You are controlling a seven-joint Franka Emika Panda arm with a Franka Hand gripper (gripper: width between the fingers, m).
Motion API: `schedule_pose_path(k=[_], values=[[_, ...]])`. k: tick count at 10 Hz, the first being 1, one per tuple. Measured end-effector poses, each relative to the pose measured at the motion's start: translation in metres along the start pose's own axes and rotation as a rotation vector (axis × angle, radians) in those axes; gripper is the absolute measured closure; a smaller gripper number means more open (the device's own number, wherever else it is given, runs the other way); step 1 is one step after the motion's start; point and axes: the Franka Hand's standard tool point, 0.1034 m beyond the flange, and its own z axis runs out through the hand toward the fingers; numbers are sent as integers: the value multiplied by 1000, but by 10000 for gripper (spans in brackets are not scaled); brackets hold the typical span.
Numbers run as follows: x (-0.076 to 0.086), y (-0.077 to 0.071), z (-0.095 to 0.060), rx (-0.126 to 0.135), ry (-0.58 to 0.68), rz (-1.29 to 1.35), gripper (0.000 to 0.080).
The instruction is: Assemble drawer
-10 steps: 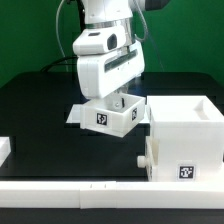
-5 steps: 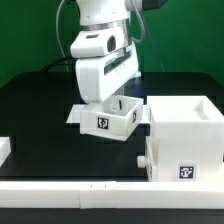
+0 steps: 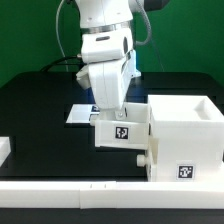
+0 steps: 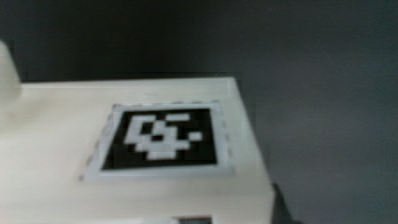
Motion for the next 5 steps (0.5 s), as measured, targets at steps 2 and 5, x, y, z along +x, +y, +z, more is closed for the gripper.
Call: schedule_pose_path(k=[2, 5], values=[[-1, 2, 0, 2, -1, -8, 761], [2, 36, -6, -7, 9, -60, 761]])
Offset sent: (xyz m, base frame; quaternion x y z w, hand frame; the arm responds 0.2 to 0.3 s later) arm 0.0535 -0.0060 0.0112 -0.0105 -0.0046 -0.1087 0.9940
